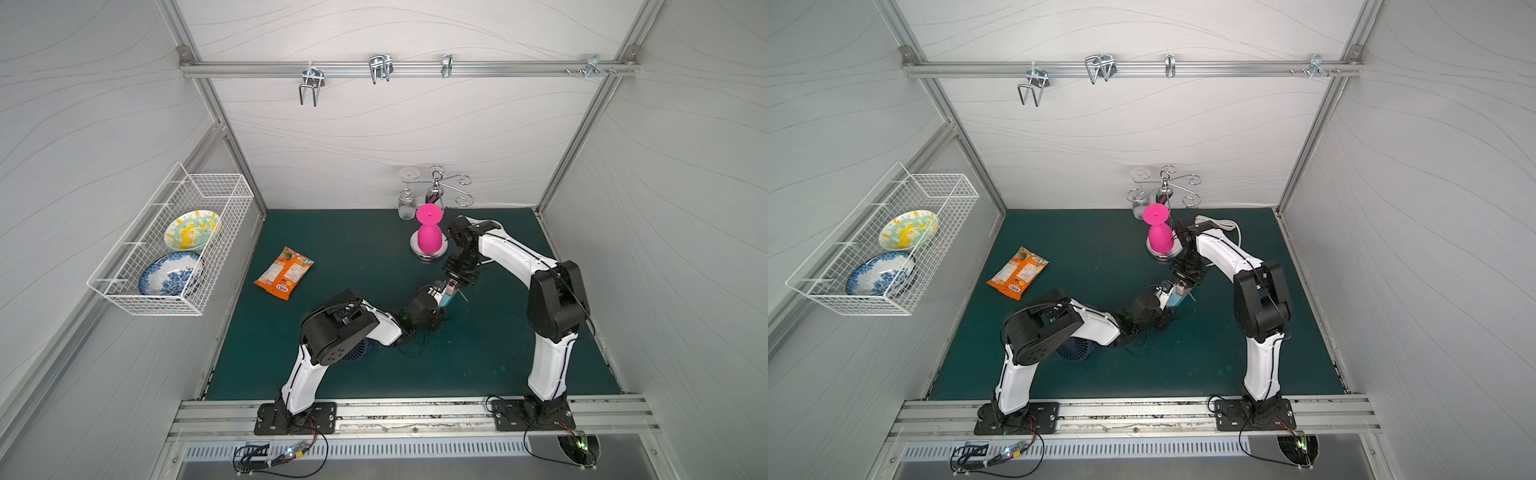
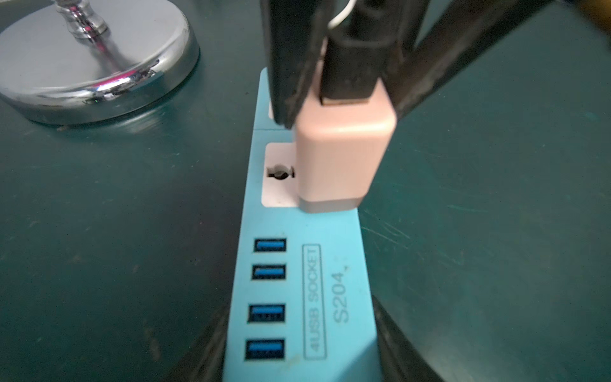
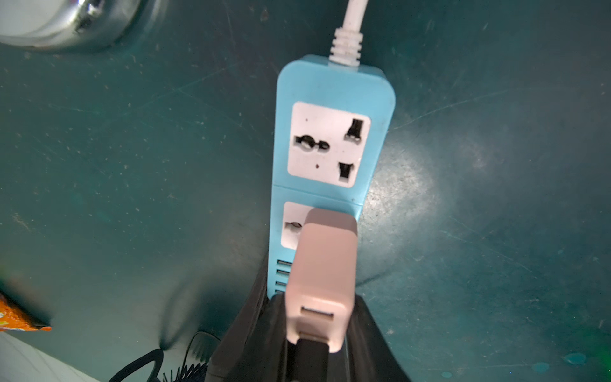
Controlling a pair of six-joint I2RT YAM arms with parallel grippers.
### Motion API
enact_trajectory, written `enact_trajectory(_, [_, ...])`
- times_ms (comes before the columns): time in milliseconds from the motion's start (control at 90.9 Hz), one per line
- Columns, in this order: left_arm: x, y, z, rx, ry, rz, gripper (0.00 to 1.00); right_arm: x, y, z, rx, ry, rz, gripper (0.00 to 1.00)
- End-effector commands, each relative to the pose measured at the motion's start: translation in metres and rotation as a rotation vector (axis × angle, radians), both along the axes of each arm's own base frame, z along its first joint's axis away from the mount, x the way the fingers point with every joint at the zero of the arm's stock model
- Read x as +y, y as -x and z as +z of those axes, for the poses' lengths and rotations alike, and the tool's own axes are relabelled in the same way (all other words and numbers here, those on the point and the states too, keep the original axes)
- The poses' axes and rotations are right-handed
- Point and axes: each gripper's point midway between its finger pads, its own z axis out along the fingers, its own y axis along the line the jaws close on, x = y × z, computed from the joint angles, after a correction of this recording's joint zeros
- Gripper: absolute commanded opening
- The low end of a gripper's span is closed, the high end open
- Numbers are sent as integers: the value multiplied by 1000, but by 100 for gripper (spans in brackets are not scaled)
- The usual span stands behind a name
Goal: Unplug the desk fan from the power strip
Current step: Remove the plug from the socket.
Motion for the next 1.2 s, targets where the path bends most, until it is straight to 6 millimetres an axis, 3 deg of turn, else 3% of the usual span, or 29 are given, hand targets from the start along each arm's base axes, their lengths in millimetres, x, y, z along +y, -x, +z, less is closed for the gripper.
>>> enact_trajectory(0, [17,7,-29,69,-79,12,30,-19,-17,21,-52,-4,-22,1])
enact_trajectory(198, [18,6,-29,63,-83,12,30,-15,-13,16,-12,-68,-59,1])
enact_trajectory(572, [17,6,-33,73,-90,10,29,-13,0,5,-27,80,45,1])
enact_trajectory(946, [16,8,-37,79,-100,4,29,-1,-12,0,30,63,29,1])
enact_trajectory(1188, [19,8,-41,93,-103,19,29,-17,-9,6,23,22,-24,1])
